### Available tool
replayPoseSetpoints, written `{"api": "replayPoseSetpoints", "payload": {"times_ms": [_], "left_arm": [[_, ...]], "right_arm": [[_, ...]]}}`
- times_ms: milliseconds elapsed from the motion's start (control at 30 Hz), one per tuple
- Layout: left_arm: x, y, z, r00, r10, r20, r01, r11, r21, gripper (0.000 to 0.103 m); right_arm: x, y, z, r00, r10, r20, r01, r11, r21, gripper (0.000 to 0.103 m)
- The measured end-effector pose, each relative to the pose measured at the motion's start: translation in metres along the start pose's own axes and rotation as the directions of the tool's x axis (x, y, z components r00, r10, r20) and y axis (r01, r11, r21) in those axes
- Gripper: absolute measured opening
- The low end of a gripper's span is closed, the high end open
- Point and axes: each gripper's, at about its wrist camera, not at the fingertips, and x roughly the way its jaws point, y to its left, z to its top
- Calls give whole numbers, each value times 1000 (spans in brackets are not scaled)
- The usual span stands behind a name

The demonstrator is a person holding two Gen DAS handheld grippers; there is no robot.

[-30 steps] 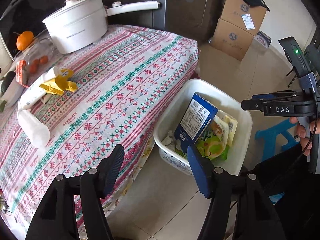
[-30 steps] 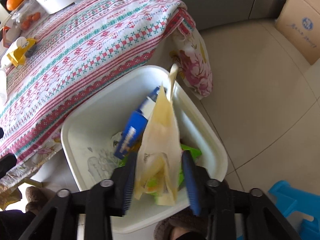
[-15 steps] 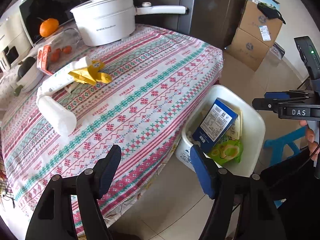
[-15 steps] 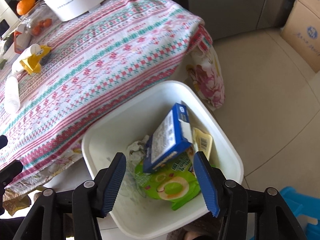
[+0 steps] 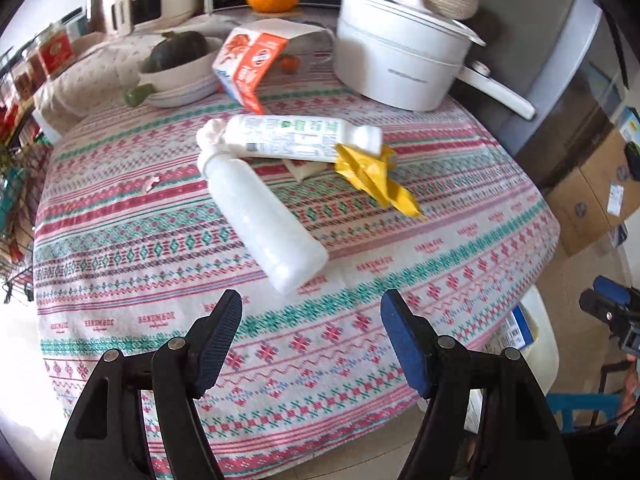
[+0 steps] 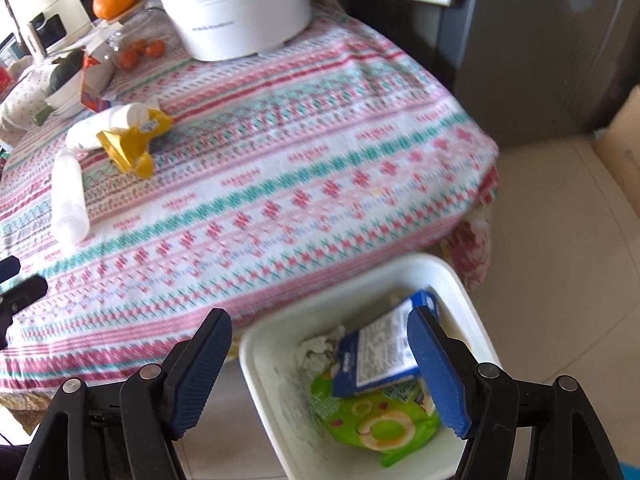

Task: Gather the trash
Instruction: 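Move both tools back to the table toward the clear bottle, then grasp the clear bottle with the left tool while the right grasps the yellow wrapper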

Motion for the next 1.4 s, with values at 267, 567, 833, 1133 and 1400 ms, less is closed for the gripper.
{"api": "replayPoseSetpoints", "payload": {"times_ms": [267,567,833,1133,1400], "left_arm": [[44,39,38,999,48,-2,-48,988,-147,74],[90,49,54,998,26,-53,-40,960,-277,65],[89,32,54,996,46,-73,-60,978,-199,54],[56,49,30,993,49,-105,-62,991,-121,52],[54,76,9,986,42,-159,-60,992,-111,52]], "right_arm": [[19,47,39,999,51,12,-50,996,-72,81],[52,66,66,995,92,-35,-93,995,-31,81],[69,76,76,995,80,-53,-82,996,-34,81],[79,91,74,995,75,-69,-78,996,-40,81],[85,104,72,994,81,-75,-84,996,-39,81]]}}
